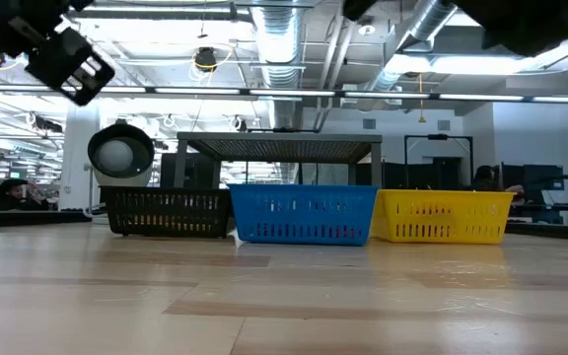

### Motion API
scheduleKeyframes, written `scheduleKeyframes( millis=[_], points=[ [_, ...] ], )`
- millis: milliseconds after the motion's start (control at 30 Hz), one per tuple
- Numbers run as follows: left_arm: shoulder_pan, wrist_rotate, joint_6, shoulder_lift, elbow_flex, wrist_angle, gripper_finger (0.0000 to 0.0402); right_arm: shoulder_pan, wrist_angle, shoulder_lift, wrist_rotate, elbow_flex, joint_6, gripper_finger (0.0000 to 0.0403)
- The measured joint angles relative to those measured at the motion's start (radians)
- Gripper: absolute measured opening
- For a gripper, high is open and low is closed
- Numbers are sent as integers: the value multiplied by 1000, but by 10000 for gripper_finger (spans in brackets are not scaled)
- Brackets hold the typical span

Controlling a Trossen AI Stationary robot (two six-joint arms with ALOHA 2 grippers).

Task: Pick & Place Office Desk Supplies
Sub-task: Put the box of crayons into the black bin

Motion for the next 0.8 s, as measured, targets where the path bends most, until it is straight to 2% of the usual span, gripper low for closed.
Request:
scheduleKeyframes(
  millis=[133, 333, 567, 800],
  points=[
    [-7, 94, -1, 42, 0, -5, 186, -8, -2, 36, -5, 45, 0, 226],
    [-65, 98, -12, 52, 0, -63, 186, -1, -10, 37, -7, 50, 0, 226],
    [-157, -2, -85, 52, 0, -176, 186, 10, -28, 37, 1, 50, 34, 226],
    [-260, -57, -215, 52, 0, -175, 186, 15, -42, 37, 6, 50, 33, 226]
  ],
)
